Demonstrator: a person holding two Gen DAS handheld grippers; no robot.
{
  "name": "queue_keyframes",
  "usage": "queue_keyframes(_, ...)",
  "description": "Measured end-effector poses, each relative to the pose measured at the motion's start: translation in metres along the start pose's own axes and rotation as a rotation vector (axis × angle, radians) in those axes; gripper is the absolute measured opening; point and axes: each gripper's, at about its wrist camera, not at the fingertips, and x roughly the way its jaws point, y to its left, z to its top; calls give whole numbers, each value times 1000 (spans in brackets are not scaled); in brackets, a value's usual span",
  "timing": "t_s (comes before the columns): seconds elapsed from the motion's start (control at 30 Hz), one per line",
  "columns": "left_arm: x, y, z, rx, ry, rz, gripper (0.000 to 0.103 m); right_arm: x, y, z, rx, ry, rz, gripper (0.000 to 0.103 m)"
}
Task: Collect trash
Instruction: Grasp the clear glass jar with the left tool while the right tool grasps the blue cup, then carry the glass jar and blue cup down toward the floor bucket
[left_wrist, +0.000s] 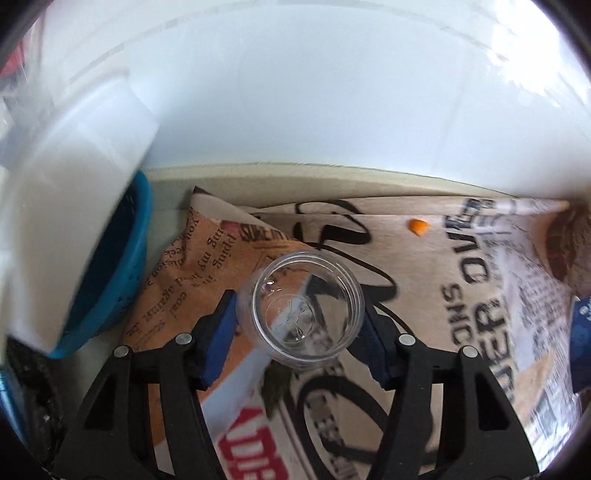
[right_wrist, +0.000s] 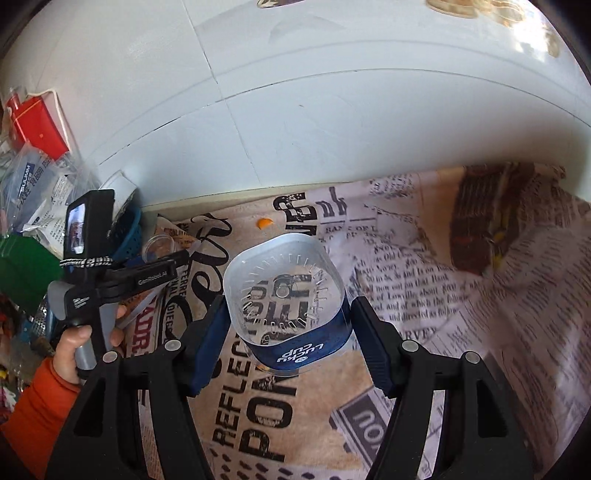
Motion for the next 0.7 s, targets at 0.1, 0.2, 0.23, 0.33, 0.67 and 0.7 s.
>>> queue_keyframes(0.1,-28,-7,-4,34,-31,-16,61,-15,-4,-6,14,-22,2,63)
queue_keyframes(0.2,-59,-5,-14,57,-60,-26,61,-30,7,-11,17,-49,3,63)
queue_keyframes(0.23,-73,-5,-18,66,-71,-25,61,-36,14,-13,18,-63,4,63)
queue_keyframes(0.33,-112,-1,-32,80,-93,-56,61,-62,35,-23,17,-102,-1,63)
queue_keyframes(0.67,-230,46,-128,130,-155,-184,61,-134,120,-110,53,-182,-66,63)
queue_keyframes(0.7,-241,53,-139,137,-162,-194,61,-144,133,-125,60,-195,-78,63)
